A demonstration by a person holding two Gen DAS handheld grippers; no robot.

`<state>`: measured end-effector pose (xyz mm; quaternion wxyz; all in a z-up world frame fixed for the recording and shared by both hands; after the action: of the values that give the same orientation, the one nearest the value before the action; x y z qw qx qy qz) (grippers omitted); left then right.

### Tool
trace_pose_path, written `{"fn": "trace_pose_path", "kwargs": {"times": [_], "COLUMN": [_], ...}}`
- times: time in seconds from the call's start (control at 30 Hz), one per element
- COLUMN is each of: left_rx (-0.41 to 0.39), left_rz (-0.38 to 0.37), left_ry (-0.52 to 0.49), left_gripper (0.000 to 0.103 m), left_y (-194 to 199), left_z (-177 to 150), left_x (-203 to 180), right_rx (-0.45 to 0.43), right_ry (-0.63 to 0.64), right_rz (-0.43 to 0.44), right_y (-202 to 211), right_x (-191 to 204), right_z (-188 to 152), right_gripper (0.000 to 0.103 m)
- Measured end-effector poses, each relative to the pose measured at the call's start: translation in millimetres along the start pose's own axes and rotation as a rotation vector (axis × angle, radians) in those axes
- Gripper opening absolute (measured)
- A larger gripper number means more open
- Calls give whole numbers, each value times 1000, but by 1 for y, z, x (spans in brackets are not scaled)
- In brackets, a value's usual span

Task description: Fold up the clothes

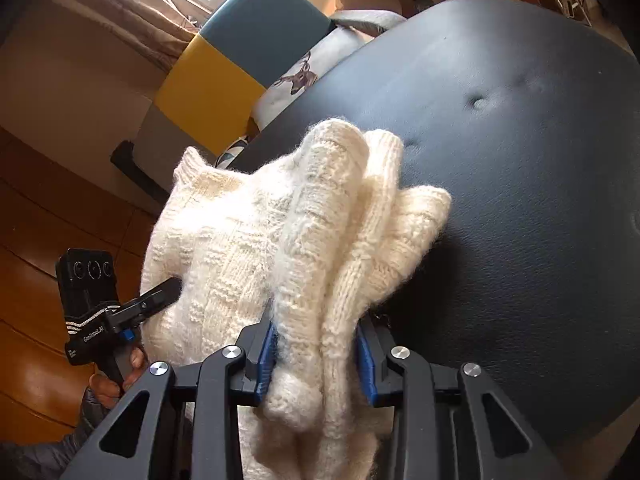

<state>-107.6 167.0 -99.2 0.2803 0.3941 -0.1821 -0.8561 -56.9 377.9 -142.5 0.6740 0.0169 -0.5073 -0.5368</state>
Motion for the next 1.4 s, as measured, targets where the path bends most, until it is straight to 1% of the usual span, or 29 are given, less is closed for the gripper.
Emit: {"fn": "trace_pose_path", "kwargs": {"times": [0.07, 0.17, 0.23, 0.3, 0.37, 0.4, 0.43, 0.53, 0.57, 0.6, 0.63, 0.67, 0.7, 0.73, 0.8, 0.83, 0.9, 0.97, 1.0, 1.07, 1.13, 1.17, 1.2, 1.23, 1.27, 1.3, 1.33, 1.37, 1.4], "left_rx": [-12, -10, 12, 46, 85, 118, 148, 243, 255, 263, 258, 250, 234, 218, 163, 126, 57, 16, 8, 14, 42, 73, 116, 159, 166, 174, 181, 188, 190], "left_rz": [-40, -102, -142, -156, -136, -125, -96, 4, 44, 76, 73, 72, 81, 89, 115, 131, 156, 112, 85, 44, 29, 33, 58, 94, 107, 119, 132, 143, 141], "left_ry": [-37, -98, -139, -171, -214, -235, -268, -365, -383, -392, -358, -330, -327, -324, -336, -349, -374, -403, -417, -450, -485, -499, -512, -519, -507, -496, -484, -467, -417], "left_gripper": [50, 50, 50, 51, 53, 53, 53, 57, 64, 70, 72, 79, 79, 79, 79, 79, 79, 79, 79, 79, 79, 79, 79, 79, 80, 83, 85, 85, 87], "left_y": [-11, -40, -68, -102, -142, -163, -183, -243, -255, -265, -266, -267, -261, -255, -238, -228, -206, -187, -182, -181, -187, -194, -204, -215, -220, -225, -230, -234, -234], "left_z": [14, 40, 60, 73, 83, 84, 82, 70, 66, 64, 68, 73, 78, 83, 92, 96, 103, 98, 94, 79, 61, 51, 40, 28, 21, 15, 8, 2, 4], "left_x": [-22, -61, -86, -106, -121, -124, -128, -131, -126, -121, -117, -112, -110, -107, -103, -102, -101, -111, -117, -130, -141, -143, -141, -134, -129, -123, -117, -112, -108], "right_rx": [-48, -143, -209, -265, -305, -320, -325, -290, -271, -280, -303, -319, -332, -344, -355, -381, -451, -491, -487, -441, -349, -284, -201, -113, -100, -140, -188, -215, -233], "right_ry": [-16, -18, -27, -41, -67, -76, -84, -93, -93, -103, -124, -139, -154, -178, -210, -174, -37, 135, 224, 396, 510, 539, 541, 520, 500, 485, 471, 468, 461], "right_rz": [11, -8, -28, -64, -122, -161, -213, -389, -428, -418, -395, -377, -355, -328, -309, -334, -402, -380, -370, -355, -362, -383, -422, -481, -505, -488, -461, -452, -453], "right_y": [21, 61, 88, 111, 125, 129, 128, 122, 119, 119, 122, 127, 134, 139, 147, 154, 170, 177, 175, 166, 145, 134, 121, 108, 104, 107, 112, 116, 117], "right_x": [-7, -22, -35, -53, -79, -93, -108, -155, -167, -176, -183, -191, -197, -202, -204, -198, -175, -133, -113, -79, -66, -70, -82, -103, -117, -123, -125, -125, -124], "right_z": [11, 38, 58, 77, 92, 97, 101, 102, 99, 98, 97, 94, 91, 87, 84, 86, 94, 99, 98, 93, 84, 78, 72, 61, 53, 49, 45, 42, 40], "right_gripper": [33, 33, 33, 33, 33, 33, 33, 33, 34, 38, 42, 44, 49, 51, 51, 51, 51, 52, 52, 51, 51, 51, 48, 45, 45, 45, 45, 45, 45]}}
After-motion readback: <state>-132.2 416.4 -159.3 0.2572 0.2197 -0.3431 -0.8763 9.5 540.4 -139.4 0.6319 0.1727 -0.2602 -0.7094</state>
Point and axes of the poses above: each gripper's, at about its wrist camera, not at the fingertips, and y roughly against the way its jaws point, x to its left, z to its top, the point moved 6 cm from there along -y, roughly the way its jaws point, and after that the axes turned 10 degrees about -x, right-handed, at the moved point
